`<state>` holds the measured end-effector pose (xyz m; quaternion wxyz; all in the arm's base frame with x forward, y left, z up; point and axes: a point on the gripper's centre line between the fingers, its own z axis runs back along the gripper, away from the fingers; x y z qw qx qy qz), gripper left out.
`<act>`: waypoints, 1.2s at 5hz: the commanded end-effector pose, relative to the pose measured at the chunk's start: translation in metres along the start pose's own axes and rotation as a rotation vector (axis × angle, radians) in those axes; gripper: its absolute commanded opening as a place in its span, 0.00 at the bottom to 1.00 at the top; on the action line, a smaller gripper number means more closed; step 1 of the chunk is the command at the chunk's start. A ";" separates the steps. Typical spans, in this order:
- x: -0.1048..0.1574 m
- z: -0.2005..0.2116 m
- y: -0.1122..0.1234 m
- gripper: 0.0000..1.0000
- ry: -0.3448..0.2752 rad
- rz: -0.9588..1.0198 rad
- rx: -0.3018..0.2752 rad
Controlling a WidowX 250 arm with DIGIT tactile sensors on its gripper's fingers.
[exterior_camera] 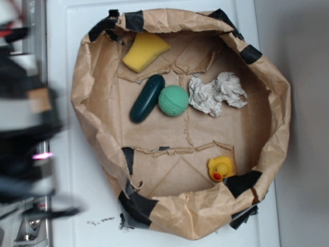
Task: Grab the plastic pickle.
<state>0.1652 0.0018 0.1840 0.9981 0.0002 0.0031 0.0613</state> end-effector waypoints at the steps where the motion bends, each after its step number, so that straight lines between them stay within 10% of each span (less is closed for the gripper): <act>1: 0.053 -0.039 0.022 1.00 -0.186 0.341 -0.046; 2: 0.057 -0.066 0.027 1.00 -0.246 0.491 -0.007; 5: 0.090 -0.153 0.024 1.00 -0.140 0.465 0.105; 6: 0.089 -0.171 0.024 0.00 -0.136 0.453 0.176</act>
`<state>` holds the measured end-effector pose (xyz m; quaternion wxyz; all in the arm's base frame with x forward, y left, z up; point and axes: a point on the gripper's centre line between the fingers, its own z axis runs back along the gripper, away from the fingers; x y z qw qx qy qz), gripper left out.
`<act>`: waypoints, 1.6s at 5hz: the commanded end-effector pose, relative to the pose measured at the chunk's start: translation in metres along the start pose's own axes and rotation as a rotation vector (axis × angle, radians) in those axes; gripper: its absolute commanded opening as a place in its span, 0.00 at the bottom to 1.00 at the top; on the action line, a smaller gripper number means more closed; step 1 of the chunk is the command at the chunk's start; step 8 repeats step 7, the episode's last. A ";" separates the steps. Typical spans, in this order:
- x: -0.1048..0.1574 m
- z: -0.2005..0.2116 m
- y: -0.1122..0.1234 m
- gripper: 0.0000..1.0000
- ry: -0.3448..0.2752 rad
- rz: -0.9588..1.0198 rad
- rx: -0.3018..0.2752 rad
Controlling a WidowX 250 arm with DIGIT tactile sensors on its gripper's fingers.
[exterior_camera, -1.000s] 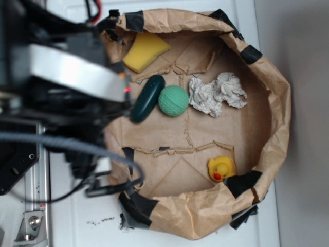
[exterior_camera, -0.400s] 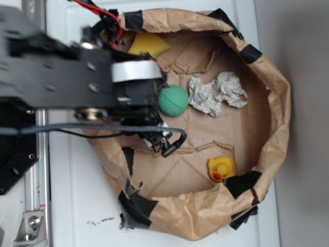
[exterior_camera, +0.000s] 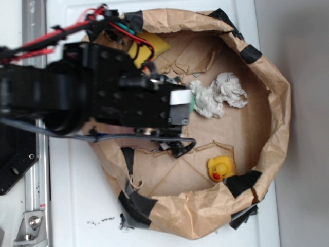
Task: Grab the plastic pickle.
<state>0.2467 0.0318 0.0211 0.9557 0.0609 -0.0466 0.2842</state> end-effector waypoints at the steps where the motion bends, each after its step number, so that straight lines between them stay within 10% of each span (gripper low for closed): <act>1: 0.006 0.000 0.005 0.00 -0.061 -0.061 0.053; 2: 0.014 0.049 0.010 0.00 -0.148 -0.228 0.000; 4: 0.029 0.126 0.026 0.00 -0.129 -0.485 -0.098; 8: 0.033 0.116 0.003 0.00 -0.102 -0.535 -0.086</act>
